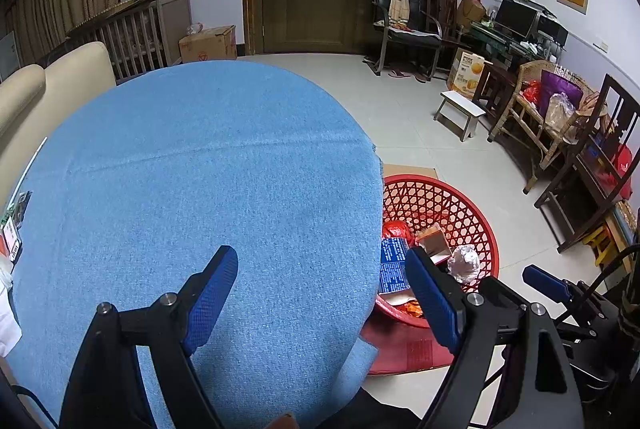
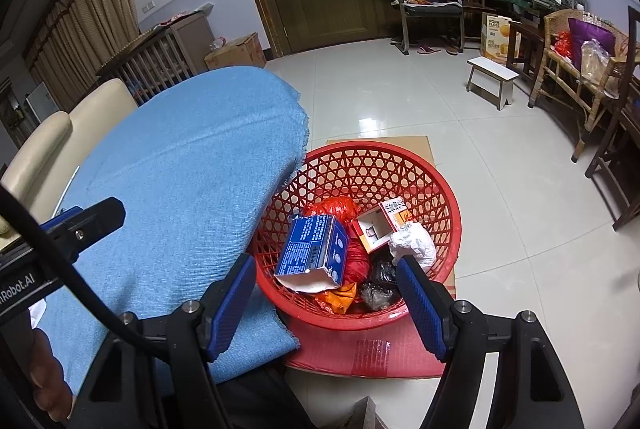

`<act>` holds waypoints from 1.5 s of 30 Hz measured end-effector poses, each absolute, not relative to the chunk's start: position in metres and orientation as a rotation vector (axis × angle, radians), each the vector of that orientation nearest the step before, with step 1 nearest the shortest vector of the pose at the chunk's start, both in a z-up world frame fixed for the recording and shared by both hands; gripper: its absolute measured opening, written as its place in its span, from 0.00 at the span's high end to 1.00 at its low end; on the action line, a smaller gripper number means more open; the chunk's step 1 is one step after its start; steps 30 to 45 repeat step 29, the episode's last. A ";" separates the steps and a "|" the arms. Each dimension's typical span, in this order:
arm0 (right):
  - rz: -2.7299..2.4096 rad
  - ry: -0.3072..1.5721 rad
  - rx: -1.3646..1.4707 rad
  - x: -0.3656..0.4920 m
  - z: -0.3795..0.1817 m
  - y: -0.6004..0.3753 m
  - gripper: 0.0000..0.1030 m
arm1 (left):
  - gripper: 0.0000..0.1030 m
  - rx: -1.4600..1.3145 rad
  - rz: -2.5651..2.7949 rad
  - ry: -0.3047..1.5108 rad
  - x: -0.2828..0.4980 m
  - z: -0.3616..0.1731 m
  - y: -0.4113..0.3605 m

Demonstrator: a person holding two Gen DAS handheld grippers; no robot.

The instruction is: Collect trash

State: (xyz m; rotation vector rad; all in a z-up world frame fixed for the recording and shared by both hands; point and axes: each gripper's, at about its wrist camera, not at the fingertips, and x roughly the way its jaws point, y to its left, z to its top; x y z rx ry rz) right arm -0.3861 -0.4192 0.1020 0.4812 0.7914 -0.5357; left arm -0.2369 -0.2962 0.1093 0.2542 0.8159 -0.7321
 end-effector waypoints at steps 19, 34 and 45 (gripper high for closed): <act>-0.538 0.795 0.480 -0.386 0.102 -0.418 0.26 | 0.17 0.244 -0.745 0.821 -0.237 0.110 -0.294; -0.535 0.798 0.477 -0.385 0.103 -0.417 0.26 | 0.17 0.215 -0.801 0.828 -0.237 0.111 -0.293; -0.535 0.798 0.477 -0.385 0.103 -0.417 0.26 | 0.17 0.215 -0.801 0.828 -0.237 0.111 -0.293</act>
